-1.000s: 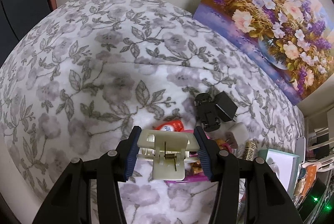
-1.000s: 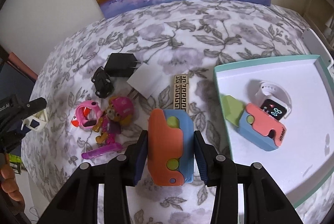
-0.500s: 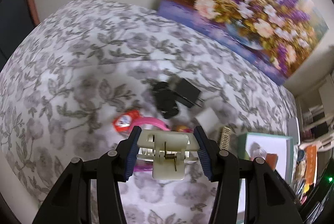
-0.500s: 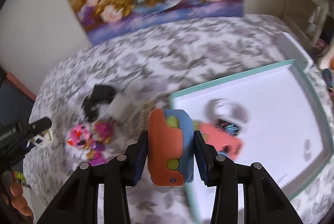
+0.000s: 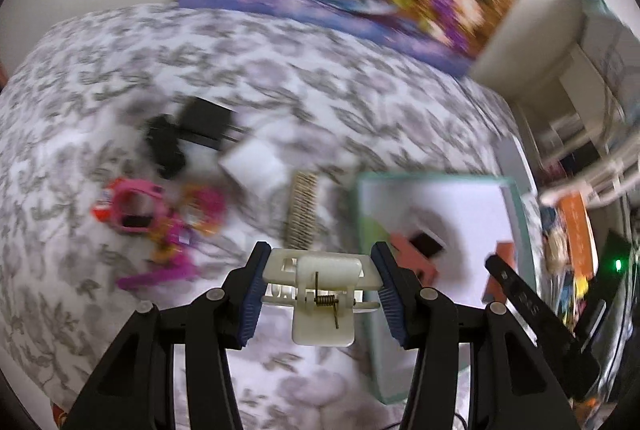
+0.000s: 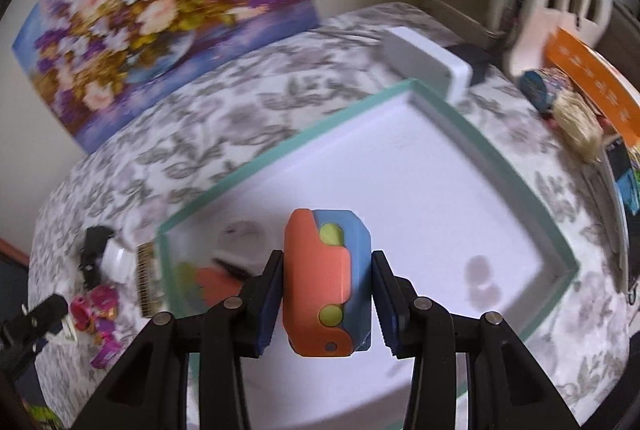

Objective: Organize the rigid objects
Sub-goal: 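Carry the orange toy and cream clip to the tray, lowering the orange toy inside, then open the left gripper to drop the clip in the tray while the right releases the orange toy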

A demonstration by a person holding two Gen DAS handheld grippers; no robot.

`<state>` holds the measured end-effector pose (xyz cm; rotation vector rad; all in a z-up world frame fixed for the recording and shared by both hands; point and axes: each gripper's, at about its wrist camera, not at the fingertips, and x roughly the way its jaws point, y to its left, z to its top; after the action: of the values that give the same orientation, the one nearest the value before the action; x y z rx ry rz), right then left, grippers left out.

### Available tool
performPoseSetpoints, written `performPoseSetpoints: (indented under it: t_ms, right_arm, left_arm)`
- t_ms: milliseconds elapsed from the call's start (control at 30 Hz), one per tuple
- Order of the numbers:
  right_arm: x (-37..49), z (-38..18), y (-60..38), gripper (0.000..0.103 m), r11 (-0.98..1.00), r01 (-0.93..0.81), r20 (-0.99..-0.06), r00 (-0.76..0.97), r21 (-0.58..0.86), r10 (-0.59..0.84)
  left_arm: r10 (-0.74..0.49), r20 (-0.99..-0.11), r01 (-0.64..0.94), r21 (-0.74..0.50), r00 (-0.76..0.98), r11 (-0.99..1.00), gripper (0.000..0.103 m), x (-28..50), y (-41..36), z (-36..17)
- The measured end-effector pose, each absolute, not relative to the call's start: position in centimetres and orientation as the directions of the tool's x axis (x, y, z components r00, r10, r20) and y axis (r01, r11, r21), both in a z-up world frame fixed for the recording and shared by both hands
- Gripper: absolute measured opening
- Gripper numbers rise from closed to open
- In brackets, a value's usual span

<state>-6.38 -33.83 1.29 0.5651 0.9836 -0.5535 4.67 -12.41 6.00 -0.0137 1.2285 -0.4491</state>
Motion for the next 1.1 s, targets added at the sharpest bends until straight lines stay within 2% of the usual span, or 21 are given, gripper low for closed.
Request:
performPoseSetpoints:
  t_ms: [467,867,1100]
  right_arm:
    - [-8.8,-0.4,-37.1,0.045,0.671,0.719,-0.899,0.397,0.181,-0.183]
    - [-8.8,-2.1,-37.0,0.045,0.676,0.718,-0.923,0.355,0.168,-0.148]
    - [-8.4,-2.4,-36.7,0.046,0.688,0.708,-0.929,0.344,0.159,-0.14]
  left_arm:
    - [-0.289,-0.947,0.554,-0.166,0.14,0.816,0.053,-1.3,-21.2,2.8]
    - [-0.193,-0.98,0.591,-0.132,0.041,0.796,0.053,-2.5,-22.9,-1.9]
    - [-0.193,-0.981,0.591,-0.145,0.018,0.793,0.054,-2.3,-23.2,-2.6]
